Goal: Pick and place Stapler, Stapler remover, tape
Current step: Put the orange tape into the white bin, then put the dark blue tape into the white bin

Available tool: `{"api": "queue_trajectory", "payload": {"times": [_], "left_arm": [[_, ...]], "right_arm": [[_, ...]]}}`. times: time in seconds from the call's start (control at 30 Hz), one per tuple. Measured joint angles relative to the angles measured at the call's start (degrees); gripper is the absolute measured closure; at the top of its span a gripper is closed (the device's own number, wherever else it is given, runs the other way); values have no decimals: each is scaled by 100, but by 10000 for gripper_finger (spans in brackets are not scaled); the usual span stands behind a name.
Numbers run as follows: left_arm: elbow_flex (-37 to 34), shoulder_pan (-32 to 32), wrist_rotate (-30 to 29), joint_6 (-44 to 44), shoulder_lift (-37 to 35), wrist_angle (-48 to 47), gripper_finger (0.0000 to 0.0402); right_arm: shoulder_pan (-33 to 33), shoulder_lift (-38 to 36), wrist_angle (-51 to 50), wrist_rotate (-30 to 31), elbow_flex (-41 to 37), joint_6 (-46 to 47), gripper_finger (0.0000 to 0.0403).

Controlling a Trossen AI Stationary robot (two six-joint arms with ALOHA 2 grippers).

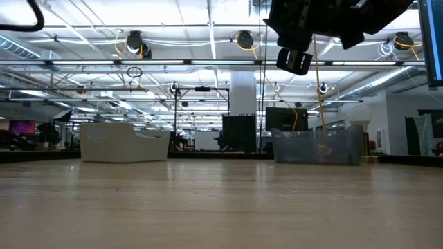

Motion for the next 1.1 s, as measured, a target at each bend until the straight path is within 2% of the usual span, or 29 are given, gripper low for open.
{"api": "queue_trajectory", "payload": {"times": [0.37,0.6,0.93,1.0,1.1], "left_arm": [[-90,-68,-99,15,120,-110,367],[-105,-70,-62,57,120,-113,313],[-105,-70,-57,53,110,-187,286],[-105,-70,-67,48,52,-234,286],[-105,-63,-311,-2,-222,-268,285]], "right_arm": [[0,0,391,-16,0,-6,216],[0,0,440,-16,0,-6,216],[0,0,408,-50,0,-72,216],[-9,2,373,-297,0,-162,216],[-20,2,393,-1051,0,-486,216]]}}
